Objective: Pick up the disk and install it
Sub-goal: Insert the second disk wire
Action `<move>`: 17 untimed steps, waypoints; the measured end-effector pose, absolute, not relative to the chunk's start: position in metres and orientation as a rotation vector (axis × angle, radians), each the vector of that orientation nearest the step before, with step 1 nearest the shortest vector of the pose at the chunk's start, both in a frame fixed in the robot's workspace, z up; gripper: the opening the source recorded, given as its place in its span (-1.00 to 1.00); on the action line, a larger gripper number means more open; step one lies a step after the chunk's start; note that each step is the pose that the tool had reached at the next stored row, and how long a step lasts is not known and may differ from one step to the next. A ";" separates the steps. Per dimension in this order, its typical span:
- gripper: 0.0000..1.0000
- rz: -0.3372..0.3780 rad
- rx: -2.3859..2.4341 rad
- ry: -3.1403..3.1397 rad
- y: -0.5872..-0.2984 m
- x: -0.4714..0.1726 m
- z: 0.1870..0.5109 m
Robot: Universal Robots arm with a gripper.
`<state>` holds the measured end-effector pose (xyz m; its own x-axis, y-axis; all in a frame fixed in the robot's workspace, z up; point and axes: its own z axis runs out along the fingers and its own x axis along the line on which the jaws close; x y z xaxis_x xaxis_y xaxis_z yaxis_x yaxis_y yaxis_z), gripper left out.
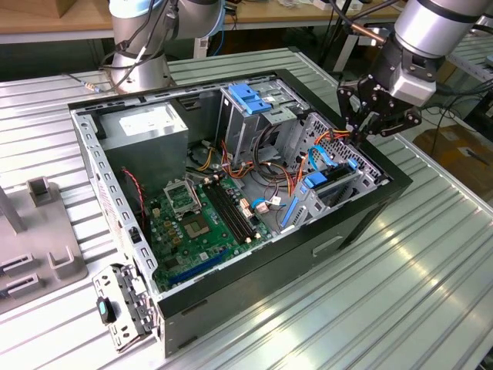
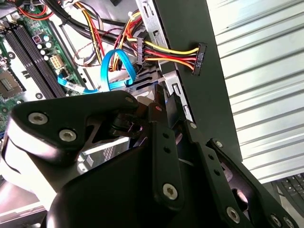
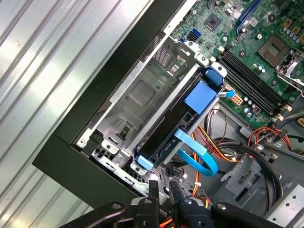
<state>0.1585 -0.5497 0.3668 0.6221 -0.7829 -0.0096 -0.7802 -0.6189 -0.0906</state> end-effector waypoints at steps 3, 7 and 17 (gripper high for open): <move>-0.53 -0.047 -2.752 1.327 -0.549 0.161 0.367; -0.53 -0.047 -2.754 1.324 -0.549 0.163 0.367; -0.53 -0.047 -2.754 1.323 -0.549 0.164 0.369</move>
